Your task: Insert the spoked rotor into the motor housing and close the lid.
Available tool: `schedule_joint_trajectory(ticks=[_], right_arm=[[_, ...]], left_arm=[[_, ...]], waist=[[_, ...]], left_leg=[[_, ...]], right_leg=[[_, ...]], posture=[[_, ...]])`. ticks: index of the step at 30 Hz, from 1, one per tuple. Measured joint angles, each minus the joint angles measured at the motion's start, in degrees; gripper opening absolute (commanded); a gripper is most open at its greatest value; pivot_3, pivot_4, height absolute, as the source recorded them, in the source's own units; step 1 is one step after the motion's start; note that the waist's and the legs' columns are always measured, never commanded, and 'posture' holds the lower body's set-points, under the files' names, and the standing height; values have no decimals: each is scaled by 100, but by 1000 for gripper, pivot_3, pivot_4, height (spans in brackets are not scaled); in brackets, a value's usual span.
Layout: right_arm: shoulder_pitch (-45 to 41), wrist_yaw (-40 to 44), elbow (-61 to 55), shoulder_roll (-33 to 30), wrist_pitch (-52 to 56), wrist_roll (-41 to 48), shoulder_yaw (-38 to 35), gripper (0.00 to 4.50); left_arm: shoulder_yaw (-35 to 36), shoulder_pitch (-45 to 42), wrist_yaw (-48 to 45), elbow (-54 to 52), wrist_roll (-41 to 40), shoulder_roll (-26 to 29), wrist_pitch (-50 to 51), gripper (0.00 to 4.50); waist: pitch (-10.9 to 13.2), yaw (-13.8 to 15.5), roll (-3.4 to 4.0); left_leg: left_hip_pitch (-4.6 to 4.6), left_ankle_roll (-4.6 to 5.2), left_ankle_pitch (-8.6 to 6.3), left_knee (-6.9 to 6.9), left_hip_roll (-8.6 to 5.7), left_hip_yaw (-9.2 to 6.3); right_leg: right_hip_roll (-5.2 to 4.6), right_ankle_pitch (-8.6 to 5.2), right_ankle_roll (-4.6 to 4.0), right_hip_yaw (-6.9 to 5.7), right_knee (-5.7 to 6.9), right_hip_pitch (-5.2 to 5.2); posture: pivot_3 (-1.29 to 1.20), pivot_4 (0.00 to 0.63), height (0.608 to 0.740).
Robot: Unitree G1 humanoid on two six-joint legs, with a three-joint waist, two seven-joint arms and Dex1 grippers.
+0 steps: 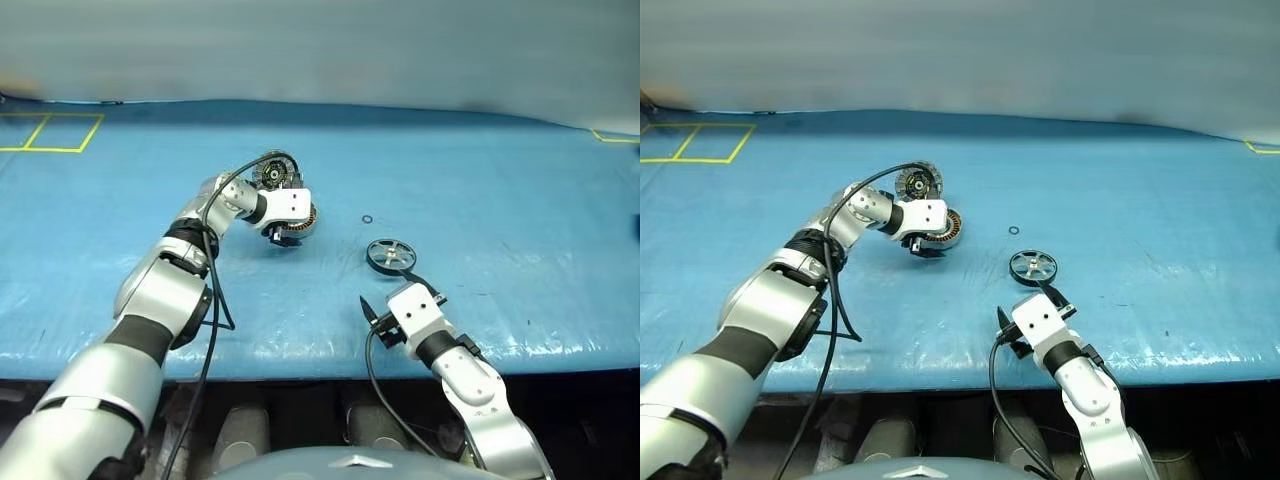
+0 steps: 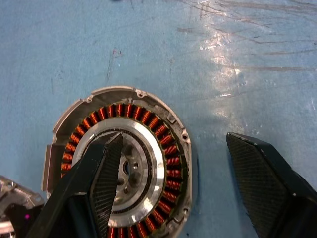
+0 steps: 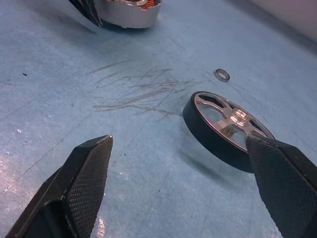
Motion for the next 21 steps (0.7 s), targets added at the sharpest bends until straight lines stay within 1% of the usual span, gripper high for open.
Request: schedule_joint_trajectory(ticks=[7, 14, 21], right_arm=[[179, -99, 0, 45, -54, -11, -8, 4500], [164, -180, 0, 113, -76, -43, 16, 4500], [195, -184, 0, 113, -84, -106, 25, 4500]], left_arm=[[-46, -279, -25, 64, 62, 85, 108, 3559], [-106, -220, -213, 192, 214, 147, 234, 3559], [-122, -112, -74, 193, 260, 88, 230, 3559]], waist=[[0, -5, 0], [0, 8, 0], [0, 7, 0]], left_leg=[[2, 0, 0, -1, 0, 2], [-1, 0, 0, 0, -1, 1], [0, 0, 0, 0, 0, 0]], right_leg=[[-1, 0, 0, 1, -1, 1], [-2, 0, 0, 0, 0, 0], [-1, 0, 0, 0, 0, 0]], posture=[[0, 150, 740], [0, 150, 740], [0, 150, 740]])
